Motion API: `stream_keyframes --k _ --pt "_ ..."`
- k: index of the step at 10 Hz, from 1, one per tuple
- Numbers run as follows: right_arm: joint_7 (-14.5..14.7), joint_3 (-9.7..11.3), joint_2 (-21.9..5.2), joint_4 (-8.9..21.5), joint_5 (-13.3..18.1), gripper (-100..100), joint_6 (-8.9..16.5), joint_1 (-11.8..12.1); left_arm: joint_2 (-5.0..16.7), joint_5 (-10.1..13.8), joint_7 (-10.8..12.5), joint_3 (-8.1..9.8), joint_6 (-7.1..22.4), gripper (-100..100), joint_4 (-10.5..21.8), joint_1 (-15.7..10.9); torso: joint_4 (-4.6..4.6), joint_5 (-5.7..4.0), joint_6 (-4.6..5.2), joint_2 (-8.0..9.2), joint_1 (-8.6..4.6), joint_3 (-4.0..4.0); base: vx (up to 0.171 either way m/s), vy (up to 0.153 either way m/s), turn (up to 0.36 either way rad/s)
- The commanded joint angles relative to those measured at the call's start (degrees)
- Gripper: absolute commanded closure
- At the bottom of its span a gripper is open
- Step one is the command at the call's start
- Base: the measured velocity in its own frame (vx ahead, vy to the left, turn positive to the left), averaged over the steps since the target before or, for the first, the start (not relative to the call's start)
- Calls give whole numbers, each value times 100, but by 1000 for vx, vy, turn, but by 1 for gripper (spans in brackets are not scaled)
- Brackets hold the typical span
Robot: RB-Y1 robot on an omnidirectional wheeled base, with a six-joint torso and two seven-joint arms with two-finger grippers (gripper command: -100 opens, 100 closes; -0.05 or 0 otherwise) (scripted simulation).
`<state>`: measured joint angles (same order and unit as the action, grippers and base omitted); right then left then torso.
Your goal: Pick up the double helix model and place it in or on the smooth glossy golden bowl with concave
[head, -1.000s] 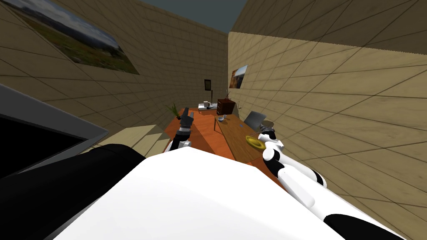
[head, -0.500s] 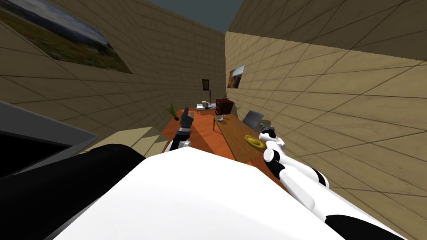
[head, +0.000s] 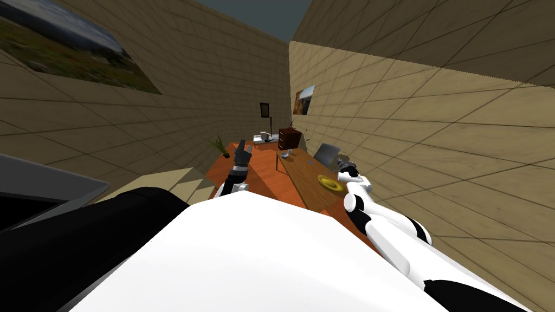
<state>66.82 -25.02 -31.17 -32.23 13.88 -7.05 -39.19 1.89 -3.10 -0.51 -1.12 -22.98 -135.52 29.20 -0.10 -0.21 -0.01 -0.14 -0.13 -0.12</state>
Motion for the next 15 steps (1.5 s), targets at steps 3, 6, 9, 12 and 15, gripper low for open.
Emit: stream_keyframes --k 3,6,9,12,15 --pt "-605 475 -136 -164 350 -100 173 -2 0 0 0 0 0 0 0 0 0 0 1 0 4 0 24 33 -101" --pt "-1048 709 -202 -252 521 -100 264 -1 0 0 0 0 0 0 0 0 0 0 0 1 1 1 19 29 -58" --pt "-1522 943 -268 -339 693 -100 355 0 0 0 0 0 0 0 0 1 0 1 3 -2 7 -1 27 40 -91" --pt "-1548 945 -272 -336 683 0 355 0 0 0 0 0 0 0 0 0 0 -2 0 4 -5 2 5 8 3" --pt "-1546 944 -272 -335 683 0 354 0 0 0 0 0 0 0 0 0 1 -3 0 6 -9 4 0 0 0"
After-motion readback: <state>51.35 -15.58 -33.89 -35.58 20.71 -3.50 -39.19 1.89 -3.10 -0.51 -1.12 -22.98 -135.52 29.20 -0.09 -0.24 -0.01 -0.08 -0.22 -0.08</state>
